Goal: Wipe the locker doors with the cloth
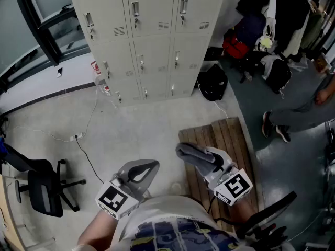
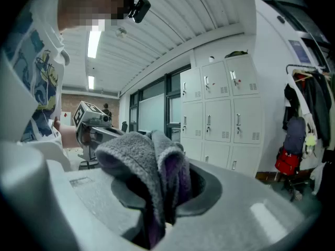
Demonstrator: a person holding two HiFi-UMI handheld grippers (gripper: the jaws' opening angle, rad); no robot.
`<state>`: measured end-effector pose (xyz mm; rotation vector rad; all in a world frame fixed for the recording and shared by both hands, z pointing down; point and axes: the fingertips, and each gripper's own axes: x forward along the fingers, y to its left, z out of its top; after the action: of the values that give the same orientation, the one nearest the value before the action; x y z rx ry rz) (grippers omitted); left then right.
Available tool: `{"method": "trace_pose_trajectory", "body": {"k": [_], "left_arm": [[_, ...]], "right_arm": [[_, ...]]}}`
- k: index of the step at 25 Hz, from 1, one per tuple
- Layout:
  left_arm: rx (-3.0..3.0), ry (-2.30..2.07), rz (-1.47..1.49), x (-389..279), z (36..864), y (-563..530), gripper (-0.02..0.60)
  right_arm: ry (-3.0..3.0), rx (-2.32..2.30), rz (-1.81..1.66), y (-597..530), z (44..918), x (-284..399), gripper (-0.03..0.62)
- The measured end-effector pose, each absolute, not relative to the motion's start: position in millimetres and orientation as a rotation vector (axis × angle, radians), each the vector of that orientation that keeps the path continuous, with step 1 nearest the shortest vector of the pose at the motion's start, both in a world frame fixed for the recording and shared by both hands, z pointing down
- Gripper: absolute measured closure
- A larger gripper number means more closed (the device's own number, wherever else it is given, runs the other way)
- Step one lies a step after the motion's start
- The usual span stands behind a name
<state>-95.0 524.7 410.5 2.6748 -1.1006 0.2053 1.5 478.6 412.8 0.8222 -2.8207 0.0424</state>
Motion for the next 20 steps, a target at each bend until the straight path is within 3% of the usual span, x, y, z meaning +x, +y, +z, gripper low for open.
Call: {"method": "trace_pose_trajectory", "body": {"k": [10, 20], "left_arm": [[2.661, -1.149, 0.196, -23.8, 407.8, 464.1, 0.581], [2.694, -1.088, 0.145, -28.0, 407.8, 369.2, 0.581]], "right_arm": [[-2.843, 0.820, 0.063, 420.8, 421.8, 67.4, 0.499], [-2.796, 0.856, 0.049, 332.5, 437.8, 63.8, 0.497]]}}
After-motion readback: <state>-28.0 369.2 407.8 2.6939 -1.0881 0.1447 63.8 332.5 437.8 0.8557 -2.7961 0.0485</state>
